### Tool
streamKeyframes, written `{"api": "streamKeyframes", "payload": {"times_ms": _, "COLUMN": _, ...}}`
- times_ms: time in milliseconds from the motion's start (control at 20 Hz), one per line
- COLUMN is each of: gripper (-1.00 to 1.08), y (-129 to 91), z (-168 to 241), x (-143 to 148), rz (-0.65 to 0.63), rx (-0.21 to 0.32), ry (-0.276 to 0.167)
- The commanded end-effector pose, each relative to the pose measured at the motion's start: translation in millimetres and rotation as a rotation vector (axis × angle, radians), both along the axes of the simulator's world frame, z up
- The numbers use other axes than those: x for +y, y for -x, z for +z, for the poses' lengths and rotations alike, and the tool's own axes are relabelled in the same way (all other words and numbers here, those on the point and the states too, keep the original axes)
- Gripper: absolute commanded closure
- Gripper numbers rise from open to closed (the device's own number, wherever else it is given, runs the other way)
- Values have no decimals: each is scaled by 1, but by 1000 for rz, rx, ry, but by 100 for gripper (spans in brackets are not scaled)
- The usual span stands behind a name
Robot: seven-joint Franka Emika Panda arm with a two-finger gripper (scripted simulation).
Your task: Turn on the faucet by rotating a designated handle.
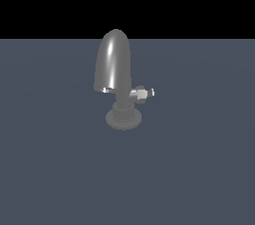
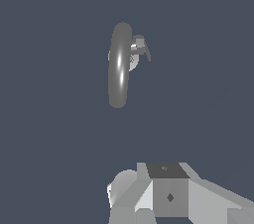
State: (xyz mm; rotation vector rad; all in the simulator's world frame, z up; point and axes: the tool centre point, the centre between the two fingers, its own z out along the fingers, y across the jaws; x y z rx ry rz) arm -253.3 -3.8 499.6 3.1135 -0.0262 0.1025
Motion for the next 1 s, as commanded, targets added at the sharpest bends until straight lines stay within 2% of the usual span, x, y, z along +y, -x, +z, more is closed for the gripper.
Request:
{"api": "streamKeyframes", "payload": {"times_ms": 0, "gripper": 108, "y": 0, "z": 0, "x": 0, "rz": 0, "rx": 0, "ry": 0}}
{"api": "streamKeyframes", "payload": {"times_ms": 500, "gripper": 108, "y": -12, "z": -1, "x": 3, "rz": -36, "rx": 40, "ry": -20}}
{"api": "streamKeyframes", "payload": {"times_ms": 950, "gripper": 108, "y": -43, "z": -4, "x": 7, "rz": -134, "rx": 146, "ry": -74}}
